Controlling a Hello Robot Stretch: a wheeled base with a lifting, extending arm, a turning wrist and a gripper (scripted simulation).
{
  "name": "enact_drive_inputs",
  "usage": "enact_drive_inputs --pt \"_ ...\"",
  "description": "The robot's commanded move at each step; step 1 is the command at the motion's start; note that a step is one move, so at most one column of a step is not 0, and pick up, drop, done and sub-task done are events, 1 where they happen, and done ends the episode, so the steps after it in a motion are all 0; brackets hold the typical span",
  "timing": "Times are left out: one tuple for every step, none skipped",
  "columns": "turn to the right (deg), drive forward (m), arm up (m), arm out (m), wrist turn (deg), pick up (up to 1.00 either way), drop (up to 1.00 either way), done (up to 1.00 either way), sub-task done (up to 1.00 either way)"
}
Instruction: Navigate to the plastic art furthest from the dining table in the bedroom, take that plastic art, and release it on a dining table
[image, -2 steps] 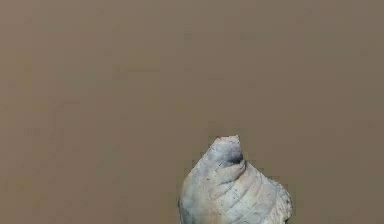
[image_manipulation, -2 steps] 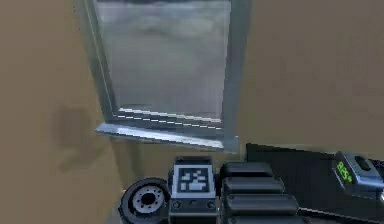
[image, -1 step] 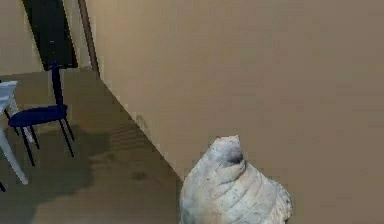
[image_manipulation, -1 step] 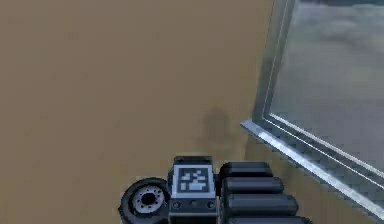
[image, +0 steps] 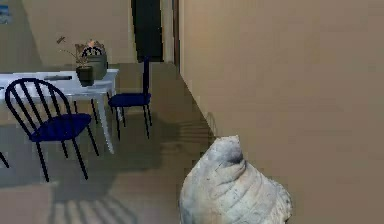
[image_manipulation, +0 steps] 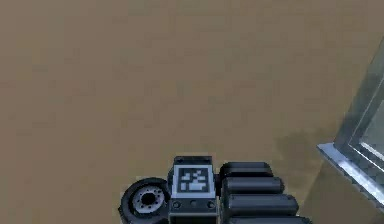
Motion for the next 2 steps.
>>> enact_drive_inputs --pt "0.0 1.00 0.00 0.00 0.0 0.00 0.00 0.00 0.00" --pt "0.0 1.00 0.00 0.00 0.0 0.00 0.00 0.00 0.00"
